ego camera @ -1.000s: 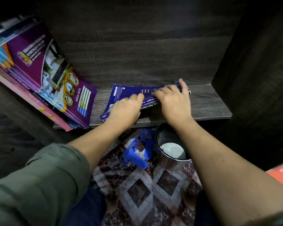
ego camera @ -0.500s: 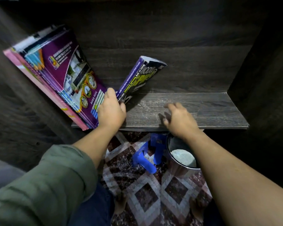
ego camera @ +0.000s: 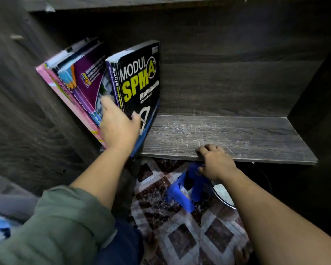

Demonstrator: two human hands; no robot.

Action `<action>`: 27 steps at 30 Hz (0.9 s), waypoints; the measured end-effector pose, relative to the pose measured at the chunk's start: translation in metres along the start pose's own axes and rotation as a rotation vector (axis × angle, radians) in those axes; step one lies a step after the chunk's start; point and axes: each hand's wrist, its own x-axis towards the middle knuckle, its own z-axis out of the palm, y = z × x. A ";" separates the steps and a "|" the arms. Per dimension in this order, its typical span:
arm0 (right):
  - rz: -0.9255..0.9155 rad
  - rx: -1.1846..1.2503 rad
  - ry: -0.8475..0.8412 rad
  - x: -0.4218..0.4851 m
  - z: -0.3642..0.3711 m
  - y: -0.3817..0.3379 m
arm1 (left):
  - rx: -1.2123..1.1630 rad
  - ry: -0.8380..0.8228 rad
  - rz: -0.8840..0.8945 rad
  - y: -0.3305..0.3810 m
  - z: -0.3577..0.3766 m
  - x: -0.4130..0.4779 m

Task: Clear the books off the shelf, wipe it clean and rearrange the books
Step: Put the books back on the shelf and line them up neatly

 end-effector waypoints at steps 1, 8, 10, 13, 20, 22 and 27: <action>0.005 -0.007 0.000 0.001 0.000 -0.002 | -0.005 0.023 0.053 0.005 -0.008 0.004; 0.058 -0.047 -0.029 0.003 0.004 -0.015 | 0.004 0.064 0.240 0.026 -0.030 0.018; 0.065 -0.043 -0.038 0.005 0.004 -0.017 | 0.031 0.112 0.207 0.021 -0.031 0.023; 0.064 -0.050 -0.031 0.007 0.004 -0.021 | 0.168 0.215 0.169 0.004 -0.034 0.032; -0.097 -0.023 0.037 0.015 0.013 -0.051 | 0.271 0.337 0.154 -0.028 -0.033 0.035; -0.193 0.026 0.051 0.021 0.015 -0.066 | 0.264 0.356 0.204 -0.035 -0.033 0.040; -0.372 0.177 0.064 0.034 0.026 -0.114 | 0.013 0.434 0.374 -0.051 -0.024 0.044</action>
